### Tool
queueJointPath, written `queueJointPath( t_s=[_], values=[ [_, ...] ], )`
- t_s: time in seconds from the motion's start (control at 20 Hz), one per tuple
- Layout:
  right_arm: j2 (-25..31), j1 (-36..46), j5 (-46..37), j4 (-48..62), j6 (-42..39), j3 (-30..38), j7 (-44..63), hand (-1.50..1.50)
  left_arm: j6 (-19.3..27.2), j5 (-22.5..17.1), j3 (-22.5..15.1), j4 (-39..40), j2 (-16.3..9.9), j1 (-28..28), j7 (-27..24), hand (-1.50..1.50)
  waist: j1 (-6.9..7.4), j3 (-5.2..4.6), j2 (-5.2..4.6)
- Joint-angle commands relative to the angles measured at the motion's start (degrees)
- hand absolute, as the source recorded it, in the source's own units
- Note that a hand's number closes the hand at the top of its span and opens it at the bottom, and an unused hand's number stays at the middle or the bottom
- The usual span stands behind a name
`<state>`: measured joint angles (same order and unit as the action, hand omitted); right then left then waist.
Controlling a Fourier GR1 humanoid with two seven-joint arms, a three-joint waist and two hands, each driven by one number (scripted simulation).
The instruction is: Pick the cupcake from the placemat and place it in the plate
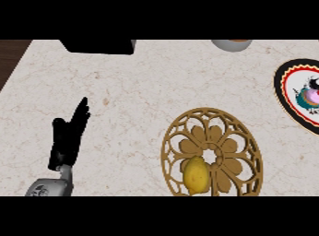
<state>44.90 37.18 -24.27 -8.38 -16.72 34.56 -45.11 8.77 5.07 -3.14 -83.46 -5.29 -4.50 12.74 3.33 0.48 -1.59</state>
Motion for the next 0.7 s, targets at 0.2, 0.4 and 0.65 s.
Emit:
queueJointPath(
  t_s=[0.2,0.4,0.65],
  values=[
    [2.89,-2.54,-0.2,0.79,-0.44,0.2,-0.65,-1.5,0.54,0.98,-0.94,-2.57,0.2,2.06,-0.1,0.0,0.42,0.1,0.1],
    [3.36,-2.48,0.26,0.75,0.58,0.86,-0.7,-1.5,0.25,0.46,-0.66,0.17,0.98,0.74,-1.55,0.0,0.3,0.17,-0.36],
    [5.5,-4.54,1.3,1.25,-0.33,2.15,-1.77,-1.5,-0.51,-0.39,0.55,-0.56,-0.14,0.41,-1.53,0.0,0.17,0.24,-0.28]
  ],
)
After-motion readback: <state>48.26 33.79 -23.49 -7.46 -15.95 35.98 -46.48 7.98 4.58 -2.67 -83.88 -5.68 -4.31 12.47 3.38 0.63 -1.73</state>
